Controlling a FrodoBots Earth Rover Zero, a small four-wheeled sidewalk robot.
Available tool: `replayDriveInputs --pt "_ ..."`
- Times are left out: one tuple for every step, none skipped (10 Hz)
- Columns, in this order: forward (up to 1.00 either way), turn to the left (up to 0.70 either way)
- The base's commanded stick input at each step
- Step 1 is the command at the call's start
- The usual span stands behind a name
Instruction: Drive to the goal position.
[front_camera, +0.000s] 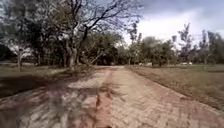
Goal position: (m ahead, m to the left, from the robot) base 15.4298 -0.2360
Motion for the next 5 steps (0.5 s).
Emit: replayDriveInputs --pt "0.85 0.00" --pt "0.85 0.00" --pt "0.85 0.00" --pt "0.85 0.00" --pt "0.85 0.34"
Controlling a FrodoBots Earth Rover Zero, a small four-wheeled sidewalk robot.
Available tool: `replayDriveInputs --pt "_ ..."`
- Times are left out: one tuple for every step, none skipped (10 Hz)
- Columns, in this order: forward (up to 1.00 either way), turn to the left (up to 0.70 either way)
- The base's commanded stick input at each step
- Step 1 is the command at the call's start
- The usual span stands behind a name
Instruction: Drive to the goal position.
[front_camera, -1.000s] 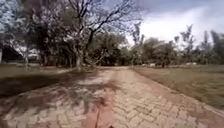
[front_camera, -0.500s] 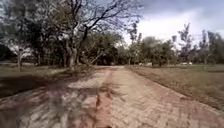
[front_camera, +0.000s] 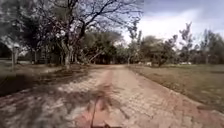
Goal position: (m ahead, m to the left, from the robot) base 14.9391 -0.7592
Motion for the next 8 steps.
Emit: replayDriveInputs --pt "0.85 0.34" --pt "0.85 0.00" --pt "0.85 0.00" --pt "0.85 0.00" --pt "0.85 0.00" --pt "0.85 0.00" --pt "0.85 0.00" --pt "0.85 0.00"
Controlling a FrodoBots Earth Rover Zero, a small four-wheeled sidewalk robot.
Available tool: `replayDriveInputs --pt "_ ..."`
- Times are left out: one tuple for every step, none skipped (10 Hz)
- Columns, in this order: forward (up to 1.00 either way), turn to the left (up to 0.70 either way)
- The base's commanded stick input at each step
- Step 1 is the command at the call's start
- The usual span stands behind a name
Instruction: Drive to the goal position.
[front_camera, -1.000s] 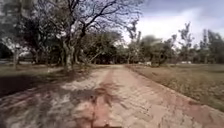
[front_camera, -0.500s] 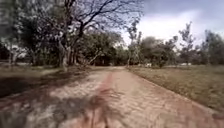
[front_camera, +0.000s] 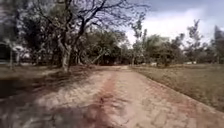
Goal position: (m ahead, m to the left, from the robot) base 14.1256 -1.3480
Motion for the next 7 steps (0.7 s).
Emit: replayDriveInputs --pt "0.85 0.00" --pt "0.85 0.00" --pt "0.85 0.00" --pt "0.85 0.00" --pt "0.85 0.00" --pt "0.85 0.00" --pt "0.85 0.00"
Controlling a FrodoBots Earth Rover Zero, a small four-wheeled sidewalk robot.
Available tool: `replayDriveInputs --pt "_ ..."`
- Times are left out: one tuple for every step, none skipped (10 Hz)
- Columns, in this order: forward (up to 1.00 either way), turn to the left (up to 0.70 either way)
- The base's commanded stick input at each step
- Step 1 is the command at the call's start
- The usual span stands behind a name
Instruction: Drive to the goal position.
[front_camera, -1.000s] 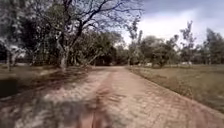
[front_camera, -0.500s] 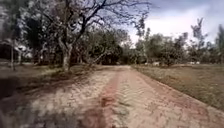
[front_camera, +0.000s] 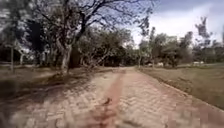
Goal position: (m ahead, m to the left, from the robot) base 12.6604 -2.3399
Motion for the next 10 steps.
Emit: replayDriveInputs --pt "0.85 0.00" --pt "0.85 -0.01" --pt "0.85 -0.03" --pt "0.85 -0.30" --pt "0.85 -0.15" --pt "0.85 0.00" --pt "0.85 0.00" --pt "0.85 0.00" --pt "0.85 0.00" --pt "0.85 0.00"
